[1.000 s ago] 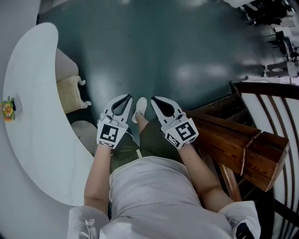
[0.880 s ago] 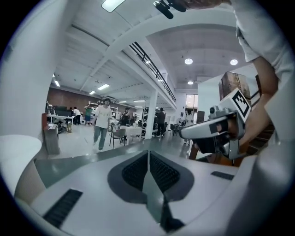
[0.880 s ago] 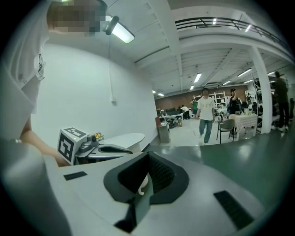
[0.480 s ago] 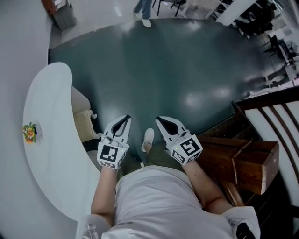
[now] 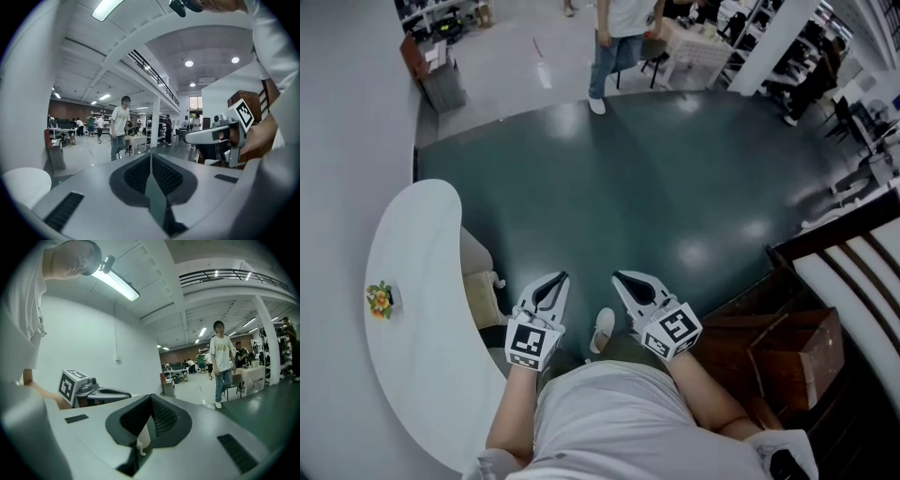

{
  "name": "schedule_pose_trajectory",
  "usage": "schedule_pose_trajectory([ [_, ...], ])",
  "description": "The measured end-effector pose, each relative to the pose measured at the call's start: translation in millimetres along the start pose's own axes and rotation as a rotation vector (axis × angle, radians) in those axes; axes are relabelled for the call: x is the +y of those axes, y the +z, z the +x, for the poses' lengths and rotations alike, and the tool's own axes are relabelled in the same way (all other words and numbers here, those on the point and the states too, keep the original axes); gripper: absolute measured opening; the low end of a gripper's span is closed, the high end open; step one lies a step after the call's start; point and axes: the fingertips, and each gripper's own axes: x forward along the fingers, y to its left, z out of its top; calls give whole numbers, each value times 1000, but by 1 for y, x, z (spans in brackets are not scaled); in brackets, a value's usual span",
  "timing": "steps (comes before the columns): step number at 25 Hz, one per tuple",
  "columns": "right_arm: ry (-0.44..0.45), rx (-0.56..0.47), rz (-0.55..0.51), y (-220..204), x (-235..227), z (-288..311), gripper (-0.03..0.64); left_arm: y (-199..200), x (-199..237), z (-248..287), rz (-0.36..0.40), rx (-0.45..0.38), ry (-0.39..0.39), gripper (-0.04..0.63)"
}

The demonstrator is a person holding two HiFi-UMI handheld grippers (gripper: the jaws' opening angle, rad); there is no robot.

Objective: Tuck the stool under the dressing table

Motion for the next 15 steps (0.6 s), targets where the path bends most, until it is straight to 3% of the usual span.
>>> schedule_pose_trajectory([
  [15, -8, -45, 10, 18, -4, 14, 6, 11, 23, 0, 20, 15, 29, 3],
])
